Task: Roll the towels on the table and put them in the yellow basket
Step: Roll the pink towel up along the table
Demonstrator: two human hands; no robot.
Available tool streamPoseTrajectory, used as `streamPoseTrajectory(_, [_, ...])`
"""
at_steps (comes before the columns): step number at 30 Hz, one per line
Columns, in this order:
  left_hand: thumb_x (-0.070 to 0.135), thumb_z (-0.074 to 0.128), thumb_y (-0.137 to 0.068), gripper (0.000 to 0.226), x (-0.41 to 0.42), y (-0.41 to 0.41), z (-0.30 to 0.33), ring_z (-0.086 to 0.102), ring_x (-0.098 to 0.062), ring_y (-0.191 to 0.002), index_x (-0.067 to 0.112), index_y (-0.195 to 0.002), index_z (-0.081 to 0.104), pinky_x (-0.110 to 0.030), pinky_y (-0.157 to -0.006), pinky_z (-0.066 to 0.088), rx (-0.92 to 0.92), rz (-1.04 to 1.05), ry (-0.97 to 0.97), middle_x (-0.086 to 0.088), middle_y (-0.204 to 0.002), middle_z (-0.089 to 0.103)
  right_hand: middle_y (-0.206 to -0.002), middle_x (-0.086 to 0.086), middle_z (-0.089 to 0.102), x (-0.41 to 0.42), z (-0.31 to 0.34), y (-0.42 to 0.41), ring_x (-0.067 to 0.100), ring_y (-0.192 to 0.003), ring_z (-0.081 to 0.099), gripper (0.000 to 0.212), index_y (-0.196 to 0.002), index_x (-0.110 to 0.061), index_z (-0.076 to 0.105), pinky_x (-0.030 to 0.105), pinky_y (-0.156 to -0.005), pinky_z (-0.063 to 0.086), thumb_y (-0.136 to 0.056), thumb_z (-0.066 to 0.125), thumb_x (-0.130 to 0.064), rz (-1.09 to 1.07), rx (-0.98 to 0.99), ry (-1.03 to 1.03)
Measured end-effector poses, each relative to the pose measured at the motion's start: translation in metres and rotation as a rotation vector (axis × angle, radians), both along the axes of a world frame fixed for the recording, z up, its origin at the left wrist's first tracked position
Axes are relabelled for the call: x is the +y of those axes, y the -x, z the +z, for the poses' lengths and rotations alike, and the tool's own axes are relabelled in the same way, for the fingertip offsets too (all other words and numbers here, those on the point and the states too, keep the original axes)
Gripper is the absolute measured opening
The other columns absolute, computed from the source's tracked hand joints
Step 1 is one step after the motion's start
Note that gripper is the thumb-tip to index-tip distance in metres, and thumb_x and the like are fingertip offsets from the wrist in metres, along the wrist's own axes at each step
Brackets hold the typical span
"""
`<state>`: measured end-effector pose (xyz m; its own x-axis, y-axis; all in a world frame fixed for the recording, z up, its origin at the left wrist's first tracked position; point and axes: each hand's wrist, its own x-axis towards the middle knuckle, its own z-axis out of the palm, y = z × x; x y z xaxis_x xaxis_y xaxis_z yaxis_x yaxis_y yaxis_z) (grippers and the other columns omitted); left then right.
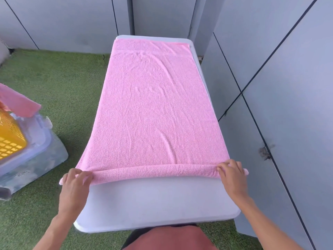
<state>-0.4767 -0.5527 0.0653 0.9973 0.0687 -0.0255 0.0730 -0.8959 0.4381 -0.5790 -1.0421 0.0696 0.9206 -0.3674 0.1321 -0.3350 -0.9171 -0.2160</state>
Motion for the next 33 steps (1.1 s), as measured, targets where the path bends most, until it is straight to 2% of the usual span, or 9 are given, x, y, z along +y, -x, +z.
streamPoseTrajectory(3, [0.022, 0.054, -0.094, 0.021, -0.007, 0.01, -0.01, 0.053, -0.039, -0.104, 0.012, -0.108, 0.066, -0.05, -0.061, 0.053, -0.061, -0.085, -0.1, -0.012, -0.113, 0.052, -0.108, 0.002, 0.06, 0.005, -0.009, 0.011, 0.024, -0.104, 0.048, 0.028, -0.107, -0.013, 0.068, 0.038, -0.093, 0.039, -0.088, 0.067, -0.032, 0.096, 0.061, -0.04])
streamPoseTrajectory(6, [0.022, 0.054, -0.095, 0.048, -0.001, 0.03, -0.041, 0.045, -0.048, -0.123, 0.001, -0.136, 0.043, -0.053, -0.104, 0.037, -0.109, -0.296, -0.135, -0.024, -0.133, 0.042, -0.125, 0.003, 0.056, 0.004, -0.015, 0.025, 0.022, -0.119, 0.042, 0.059, -0.126, -0.008, 0.058, 0.033, -0.102, 0.029, -0.077, 0.077, -0.035, 0.182, 0.146, 0.062])
streamPoseTrajectory(9, [-0.007, 0.075, -0.073, 0.067, 0.004, 0.02, -0.041, 0.049, -0.046, -0.11, 0.007, -0.134, 0.049, -0.055, -0.084, 0.049, -0.151, -0.318, -0.054, -0.023, -0.126, 0.047, -0.118, 0.003, 0.06, 0.002, -0.013, 0.018, 0.022, -0.115, 0.045, 0.051, -0.119, -0.009, 0.061, 0.031, -0.1, 0.029, -0.072, 0.08, -0.014, 0.169, 0.132, 0.036])
streamPoseTrajectory(12, [-0.018, 0.073, -0.068, 0.05, 0.004, 0.002, -0.031, 0.049, -0.041, -0.083, 0.008, -0.109, 0.064, -0.044, -0.065, 0.043, -0.15, -0.31, -0.031, -0.017, -0.106, 0.049, -0.108, 0.002, 0.064, -0.002, -0.007, 0.002, 0.024, -0.108, 0.052, 0.038, -0.111, -0.011, 0.065, 0.031, -0.094, 0.033, -0.075, 0.076, -0.007, 0.129, 0.146, 0.019])
streamPoseTrajectory(19, [0.009, 0.057, -0.093, 0.028, 0.019, -0.052, -0.002, 0.055, -0.024, -0.109, 0.008, -0.12, 0.064, -0.032, -0.095, 0.039, 0.404, -0.424, -0.074, -0.003, -0.11, 0.056, -0.092, -0.007, 0.059, -0.031, 0.02, -0.016, 0.02, -0.096, 0.055, 0.017, -0.098, -0.025, 0.059, 0.036, -0.081, 0.045, -0.094, 0.042, -0.029, 0.136, 0.617, -0.195])
streamPoseTrajectory(24, [0.004, 0.065, -0.088, 0.029, 0.005, -0.058, 0.002, 0.058, -0.035, -0.102, 0.006, -0.117, 0.063, -0.043, -0.086, 0.045, 0.181, -0.121, 0.119, -0.017, -0.114, 0.06, -0.115, 0.005, 0.056, -0.019, 0.008, -0.029, 0.025, -0.112, 0.053, 0.031, -0.119, -0.017, 0.06, 0.034, -0.095, 0.039, -0.09, 0.057, -0.006, -0.075, 0.181, -0.39])
streamPoseTrajectory(26, [0.012, 0.06, -0.092, 0.034, -0.001, -0.044, -0.012, 0.046, -0.044, -0.12, 0.007, -0.126, 0.058, -0.056, -0.106, 0.031, 0.004, -0.161, -0.004, -0.021, -0.131, 0.049, -0.128, 0.011, 0.051, 0.001, 0.003, -0.023, 0.032, -0.128, 0.043, 0.032, -0.125, -0.009, 0.058, 0.037, -0.107, 0.029, -0.094, 0.05, -0.011, -0.05, 0.054, -0.21])
streamPoseTrajectory(29, [0.043, 0.031, -0.099, 0.056, -0.011, -0.009, -0.033, 0.009, -0.029, -0.148, 0.017, -0.148, 0.032, -0.037, -0.118, -0.015, -0.026, -0.246, -0.121, -0.01, -0.157, 0.024, -0.158, 0.004, 0.024, 0.027, -0.015, 0.003, 0.023, -0.148, 0.009, 0.052, -0.147, -0.016, 0.035, 0.039, -0.117, -0.002, -0.102, 0.026, -0.04, 0.076, 0.182, -0.036])
streamPoseTrajectory(33, [0.063, 0.014, -0.093, 0.072, -0.015, 0.002, -0.039, -0.011, -0.017, -0.148, 0.025, -0.154, 0.007, -0.037, -0.116, -0.02, 0.027, -0.225, -0.182, 0.0, -0.162, 0.003, -0.161, -0.004, -0.002, 0.03, -0.027, 0.016, 0.015, -0.148, -0.013, 0.079, -0.154, -0.021, 0.009, 0.037, -0.114, -0.021, -0.09, -0.008, -0.065, 0.094, 0.341, 0.006])
